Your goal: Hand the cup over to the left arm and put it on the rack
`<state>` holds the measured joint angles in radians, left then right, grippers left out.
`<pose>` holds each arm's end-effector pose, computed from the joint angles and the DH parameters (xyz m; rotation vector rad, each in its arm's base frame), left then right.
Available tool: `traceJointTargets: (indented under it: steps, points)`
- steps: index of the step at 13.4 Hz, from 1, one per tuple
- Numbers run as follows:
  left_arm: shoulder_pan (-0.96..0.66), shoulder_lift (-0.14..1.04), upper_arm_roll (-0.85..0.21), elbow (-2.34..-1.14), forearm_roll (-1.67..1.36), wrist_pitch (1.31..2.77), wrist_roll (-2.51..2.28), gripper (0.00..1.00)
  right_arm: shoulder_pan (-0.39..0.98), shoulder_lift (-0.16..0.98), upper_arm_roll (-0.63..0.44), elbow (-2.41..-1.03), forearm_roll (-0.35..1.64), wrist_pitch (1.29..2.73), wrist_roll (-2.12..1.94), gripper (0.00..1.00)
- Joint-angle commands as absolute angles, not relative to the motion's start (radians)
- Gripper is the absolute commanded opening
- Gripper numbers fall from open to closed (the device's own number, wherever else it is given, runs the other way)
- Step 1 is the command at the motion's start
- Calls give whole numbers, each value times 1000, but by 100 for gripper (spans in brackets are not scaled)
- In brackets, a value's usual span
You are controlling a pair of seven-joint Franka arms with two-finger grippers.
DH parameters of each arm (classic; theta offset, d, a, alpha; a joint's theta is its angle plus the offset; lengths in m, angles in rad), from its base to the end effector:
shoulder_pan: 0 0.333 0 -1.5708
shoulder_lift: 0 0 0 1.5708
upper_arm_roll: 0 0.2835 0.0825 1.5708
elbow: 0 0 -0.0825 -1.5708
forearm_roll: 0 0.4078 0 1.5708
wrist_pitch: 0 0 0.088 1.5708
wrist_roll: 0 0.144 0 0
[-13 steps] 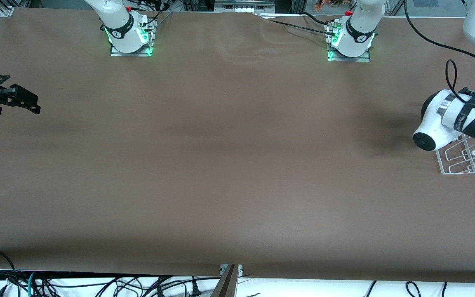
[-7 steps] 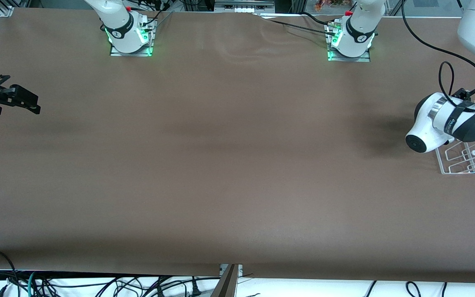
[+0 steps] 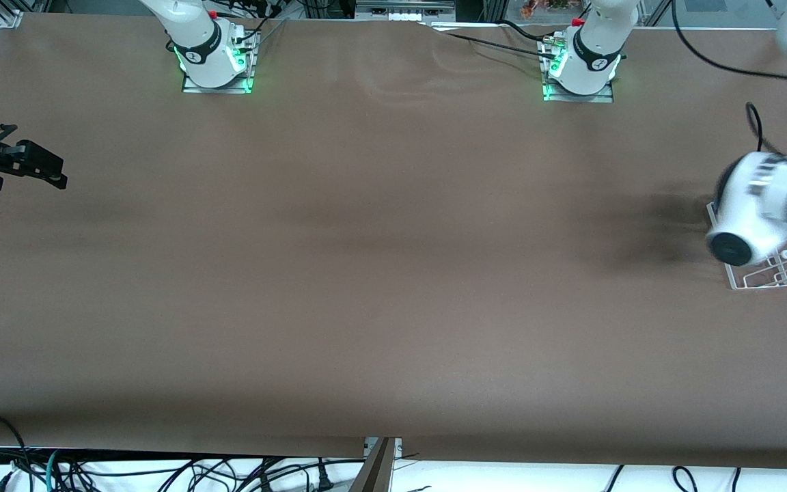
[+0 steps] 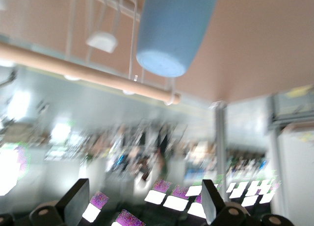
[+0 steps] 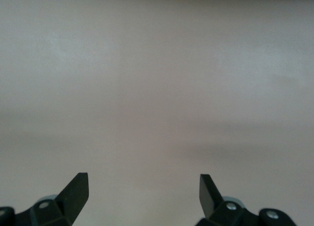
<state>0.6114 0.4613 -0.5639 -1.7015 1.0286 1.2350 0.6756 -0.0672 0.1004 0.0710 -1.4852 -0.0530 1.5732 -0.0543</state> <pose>0.5516 0.1919 0.3029 -2.1546 0.9028 1.3145 0.6057 -0.0070 0.5385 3.0947 0.0901 -0.0206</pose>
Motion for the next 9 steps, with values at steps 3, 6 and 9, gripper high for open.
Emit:
traceJointTargets:
  steps: [3, 6, 9]
  points:
    - [507, 451, -601, -1347, 769, 1131, 662, 100, -69, 95, 74, -1491, -64, 1568, -67, 100]
    - [488, 379, -644, -1318, 639, 1127, 524, 100, -69, 94, 74, -1491, -66, 1568, -69, 100]
    - [454, 228, -605, -1385, 443, 1213, 389, 100, -72, 95, 74, -1491, -63, 1568, -71, 100]
